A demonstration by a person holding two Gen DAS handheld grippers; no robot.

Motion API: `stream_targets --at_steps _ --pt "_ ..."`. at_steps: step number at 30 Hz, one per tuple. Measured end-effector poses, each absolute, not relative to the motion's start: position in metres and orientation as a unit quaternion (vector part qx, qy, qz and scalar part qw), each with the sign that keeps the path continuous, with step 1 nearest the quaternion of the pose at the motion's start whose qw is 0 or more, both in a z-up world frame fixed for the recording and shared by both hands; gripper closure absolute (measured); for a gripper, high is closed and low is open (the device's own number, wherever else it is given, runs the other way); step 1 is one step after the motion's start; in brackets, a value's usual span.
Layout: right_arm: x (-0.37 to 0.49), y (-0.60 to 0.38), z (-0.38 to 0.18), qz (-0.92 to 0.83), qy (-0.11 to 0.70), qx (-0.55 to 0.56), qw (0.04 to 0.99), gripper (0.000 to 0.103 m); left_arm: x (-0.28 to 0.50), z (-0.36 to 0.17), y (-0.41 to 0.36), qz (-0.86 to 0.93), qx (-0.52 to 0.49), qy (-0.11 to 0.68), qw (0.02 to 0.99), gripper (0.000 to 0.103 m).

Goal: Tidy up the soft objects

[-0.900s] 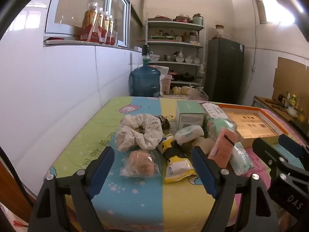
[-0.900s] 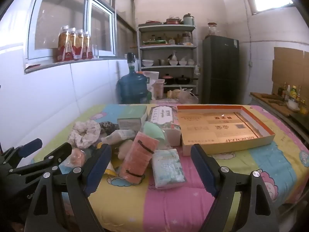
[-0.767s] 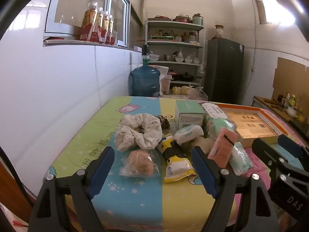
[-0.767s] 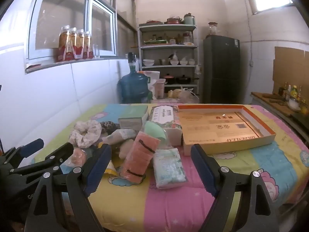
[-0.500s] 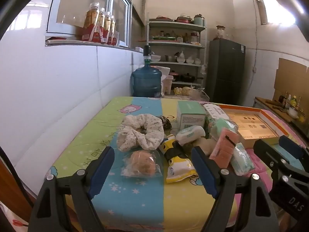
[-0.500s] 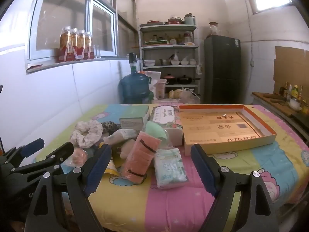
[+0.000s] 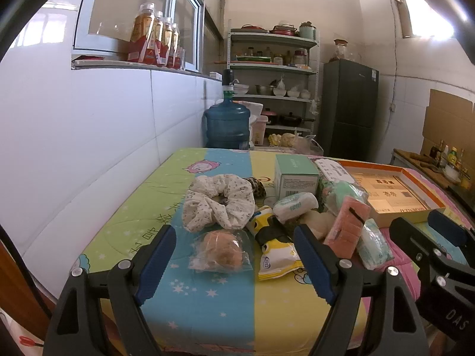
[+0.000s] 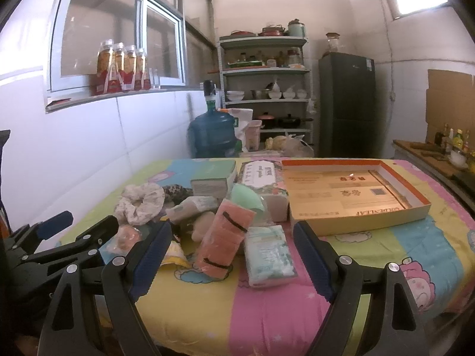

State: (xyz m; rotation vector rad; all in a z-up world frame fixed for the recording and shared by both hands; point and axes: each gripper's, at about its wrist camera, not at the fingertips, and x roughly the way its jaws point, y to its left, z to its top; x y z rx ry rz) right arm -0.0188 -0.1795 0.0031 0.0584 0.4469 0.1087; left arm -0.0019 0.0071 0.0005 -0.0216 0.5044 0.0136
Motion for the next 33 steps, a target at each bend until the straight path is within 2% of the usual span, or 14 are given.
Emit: stream_targets --at_steps 33 --pt "-0.0190 -0.1779 0.0022 0.059 0.222 0.030 0.973 0.018 -0.0018 0.0007 0.0094 0.008 -0.014 0.248 0.969 0.021"
